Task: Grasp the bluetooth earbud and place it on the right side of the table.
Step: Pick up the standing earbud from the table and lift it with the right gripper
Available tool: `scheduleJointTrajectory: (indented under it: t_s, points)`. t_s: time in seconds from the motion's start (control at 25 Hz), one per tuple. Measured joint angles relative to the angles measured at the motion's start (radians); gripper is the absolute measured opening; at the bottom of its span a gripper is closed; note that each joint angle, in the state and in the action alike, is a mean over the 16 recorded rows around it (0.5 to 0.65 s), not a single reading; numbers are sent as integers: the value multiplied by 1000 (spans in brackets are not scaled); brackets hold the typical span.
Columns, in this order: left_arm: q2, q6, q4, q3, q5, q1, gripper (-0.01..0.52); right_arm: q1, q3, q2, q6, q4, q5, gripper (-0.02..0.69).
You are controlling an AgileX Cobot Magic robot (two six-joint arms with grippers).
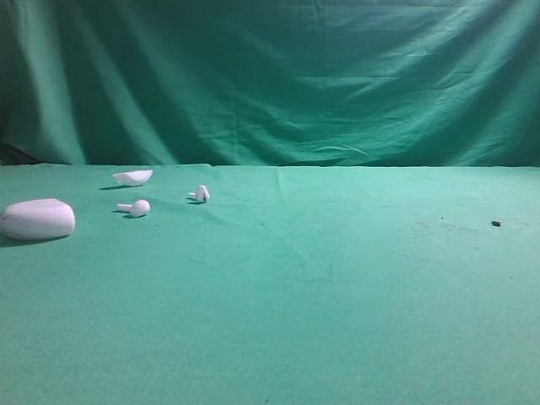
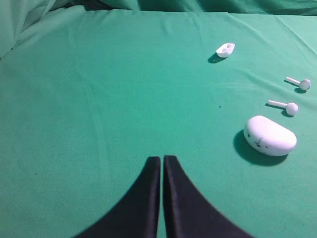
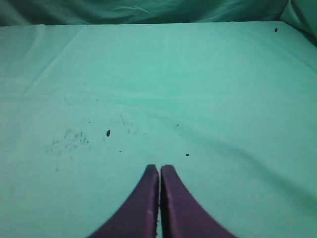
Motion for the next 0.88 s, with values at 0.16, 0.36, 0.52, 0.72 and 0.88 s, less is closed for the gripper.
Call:
scheduleJointTrajectory:
  t_s: [0.16,0.36,0.52,0.72,0.88]
  points:
    - [0,0,0,0,0,0,0,0,0,0,0,0,0,0]
    - [0,0,0,0,0,0,0,0,0,0,0,0,0,0]
    - [0,0,0,0,0,0,0,0,0,0,-1,0,-5,0]
    - [0,0,0,0,0,0,0,0,0,0,2,10,-65,0]
    - [0,0,0,0,0,0,0,0,0,0,9,27,-180,0]
